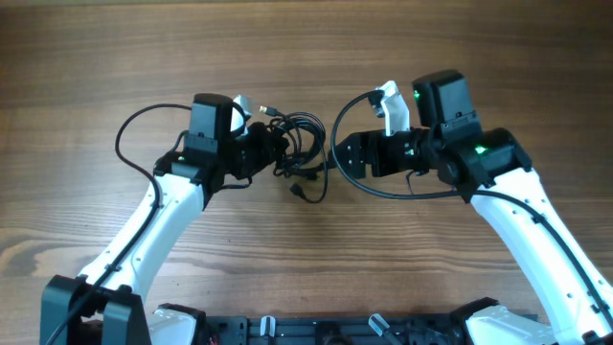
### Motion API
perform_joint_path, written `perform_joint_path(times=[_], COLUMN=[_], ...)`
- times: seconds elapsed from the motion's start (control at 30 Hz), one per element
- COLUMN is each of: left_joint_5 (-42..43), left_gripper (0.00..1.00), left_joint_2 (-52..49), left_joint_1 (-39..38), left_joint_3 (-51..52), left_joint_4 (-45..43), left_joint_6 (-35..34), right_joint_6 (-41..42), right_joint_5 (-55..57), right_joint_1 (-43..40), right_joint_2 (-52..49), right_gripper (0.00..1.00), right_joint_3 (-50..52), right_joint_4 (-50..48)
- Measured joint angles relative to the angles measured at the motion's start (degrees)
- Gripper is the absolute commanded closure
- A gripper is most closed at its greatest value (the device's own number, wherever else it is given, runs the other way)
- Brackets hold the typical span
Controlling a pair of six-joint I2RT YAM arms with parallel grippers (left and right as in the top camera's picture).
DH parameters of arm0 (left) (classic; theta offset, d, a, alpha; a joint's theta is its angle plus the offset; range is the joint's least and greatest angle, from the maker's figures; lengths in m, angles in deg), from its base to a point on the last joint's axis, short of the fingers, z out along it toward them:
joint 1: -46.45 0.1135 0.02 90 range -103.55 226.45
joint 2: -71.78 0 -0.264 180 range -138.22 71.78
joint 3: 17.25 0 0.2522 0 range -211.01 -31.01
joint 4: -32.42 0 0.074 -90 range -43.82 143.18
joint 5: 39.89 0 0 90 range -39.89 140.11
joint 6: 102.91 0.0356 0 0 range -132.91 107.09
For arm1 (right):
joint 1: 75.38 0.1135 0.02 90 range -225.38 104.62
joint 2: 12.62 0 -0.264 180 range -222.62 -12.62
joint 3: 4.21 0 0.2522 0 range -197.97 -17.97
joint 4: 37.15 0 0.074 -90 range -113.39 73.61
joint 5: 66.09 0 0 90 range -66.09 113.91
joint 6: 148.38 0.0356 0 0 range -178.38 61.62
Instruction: Untangle cables
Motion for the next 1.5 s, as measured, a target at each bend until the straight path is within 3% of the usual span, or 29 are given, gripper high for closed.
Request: perform_joint_path(times=[1.17, 1.37, 1.5], left_joint_5=[-1.1, -2.5, -2.8], left_gripper=[0.96, 0.96, 0.96], left_joint_2=[0.0, 0.0, 0.0], left_joint_1=[-1.0, -1.0, -1.3], left_joint_3=[0.0, 0.0, 0.0], left_joint_4=[0.2, 0.2, 0.0], left_joint_6=[0.0, -2.6, -3.9], right_joint_6=[3.2, 5.9, 10.2], right_joint_5=[2.4, -0.1, -0.4], right_joint_1=[0.1, 0.2, 2.1], right_joint_2=[0.0, -0.1, -0.1], right_gripper=[0.16, 0.18, 0.18], right_joint_3=[0.0, -0.2, -0.4], right_joint_4=[1.3, -7.1, -7.5])
